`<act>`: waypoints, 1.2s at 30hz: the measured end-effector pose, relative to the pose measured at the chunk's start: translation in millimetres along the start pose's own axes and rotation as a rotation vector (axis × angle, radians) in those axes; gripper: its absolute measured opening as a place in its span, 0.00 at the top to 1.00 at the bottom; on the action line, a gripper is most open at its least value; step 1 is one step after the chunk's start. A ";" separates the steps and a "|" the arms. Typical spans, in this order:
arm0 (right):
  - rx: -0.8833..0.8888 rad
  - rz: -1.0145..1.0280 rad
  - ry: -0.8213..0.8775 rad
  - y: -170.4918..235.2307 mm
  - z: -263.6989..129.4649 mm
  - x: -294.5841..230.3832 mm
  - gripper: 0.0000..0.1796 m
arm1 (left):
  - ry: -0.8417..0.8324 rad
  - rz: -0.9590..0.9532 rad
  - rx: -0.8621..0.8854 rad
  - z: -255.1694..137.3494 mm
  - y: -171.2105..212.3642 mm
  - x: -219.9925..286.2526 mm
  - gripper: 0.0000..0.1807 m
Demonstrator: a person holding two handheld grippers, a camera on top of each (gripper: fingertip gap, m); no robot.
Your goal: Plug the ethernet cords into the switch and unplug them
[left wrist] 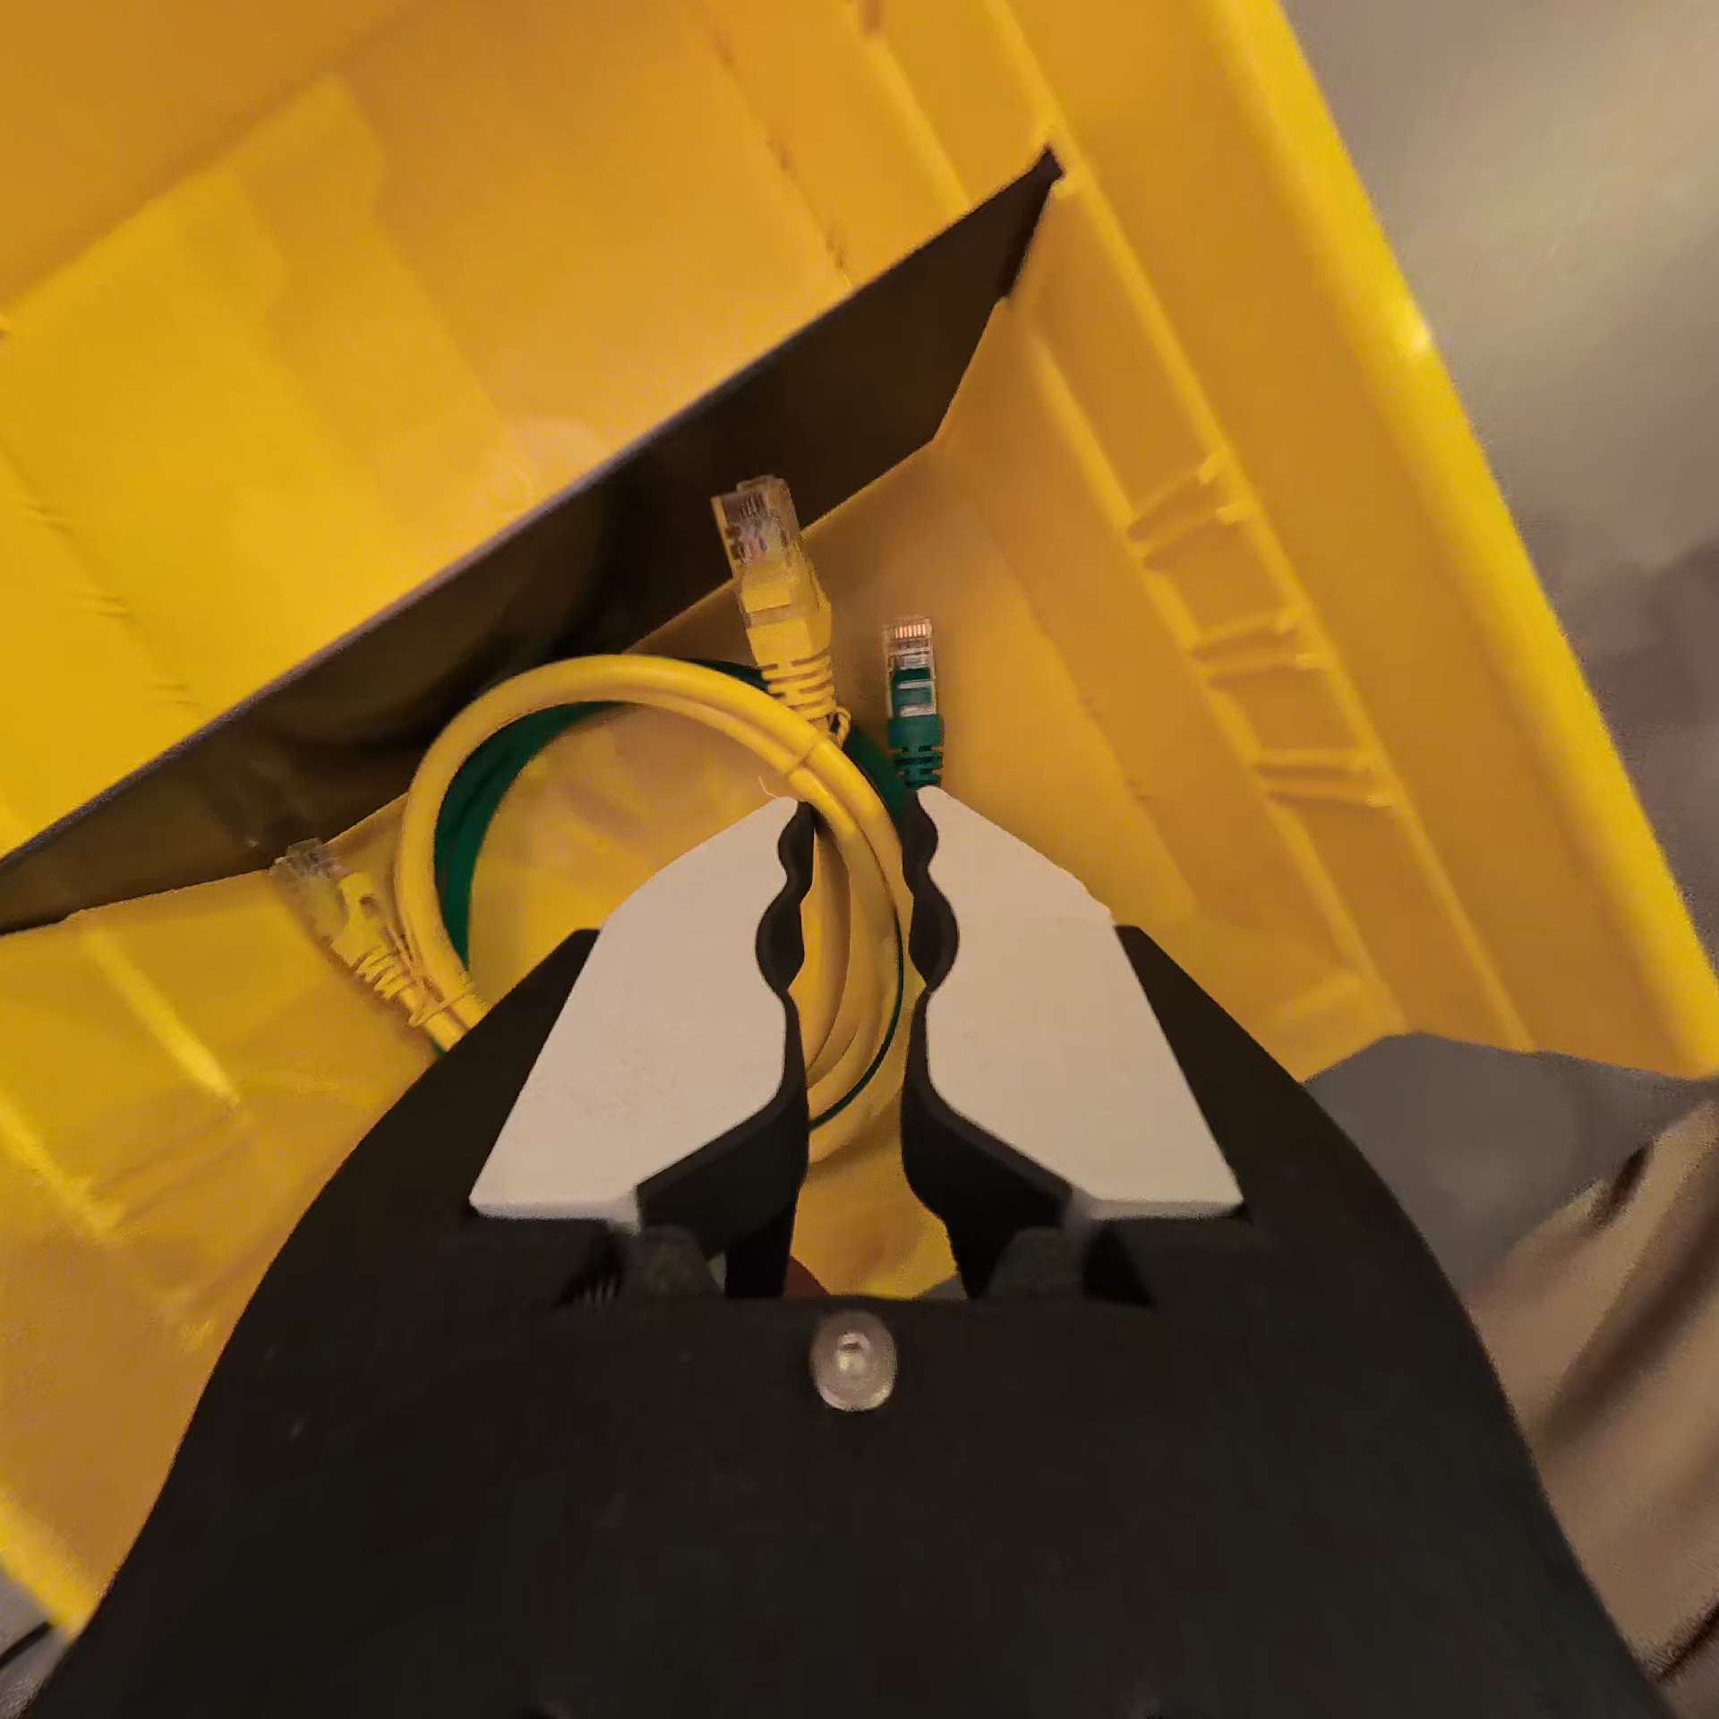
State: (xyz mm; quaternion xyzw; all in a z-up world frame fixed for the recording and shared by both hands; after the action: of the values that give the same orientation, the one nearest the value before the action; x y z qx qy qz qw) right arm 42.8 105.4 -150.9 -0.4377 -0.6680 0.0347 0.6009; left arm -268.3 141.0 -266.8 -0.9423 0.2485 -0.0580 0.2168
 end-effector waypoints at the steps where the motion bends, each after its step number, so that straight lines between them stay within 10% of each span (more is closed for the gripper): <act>1: 0.001 0.003 0.002 0.3 -0.4 0.6 0.84 | -0.005 -0.009 0.019 -4.9 -1.2 -2.1 0.90; 11: 0.027 0.034 0.016 -2.8 -6.0 6.1 0.84 | 0.082 -0.027 0.532 -115.5 -47.9 6.9 0.94; 19: 0.080 0.054 0.027 -12.8 -15.0 11.5 0.84 | 0.494 0.058 0.816 -172.1 -101.5 77.4 0.94; 27: 0.147 0.055 0.031 -25.7 -27.7 15.0 0.84 | 0.951 -0.015 0.678 -106.5 -155.7 149.3 0.94; 36: 0.155 0.077 0.033 -22.0 -31.9 17.0 0.84 | 0.889 -0.278 0.433 22.6 -152.9 166.4 0.94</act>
State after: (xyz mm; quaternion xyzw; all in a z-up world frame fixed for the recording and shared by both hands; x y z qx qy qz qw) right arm 59.2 87.2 -116.4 -0.4158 -0.6360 0.1020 0.6421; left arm -50.9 187.0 -220.0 -0.7842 0.1712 -0.5316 0.2703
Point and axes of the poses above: each gripper's, where its closed fingertips meet, z out along the fingers, y out of its underside, x = y × z across the jaws, the point moved 4 cm from there along -z, back along the fingers, and after that the axes turned 2 degrees about z, right-handed, at the moved point
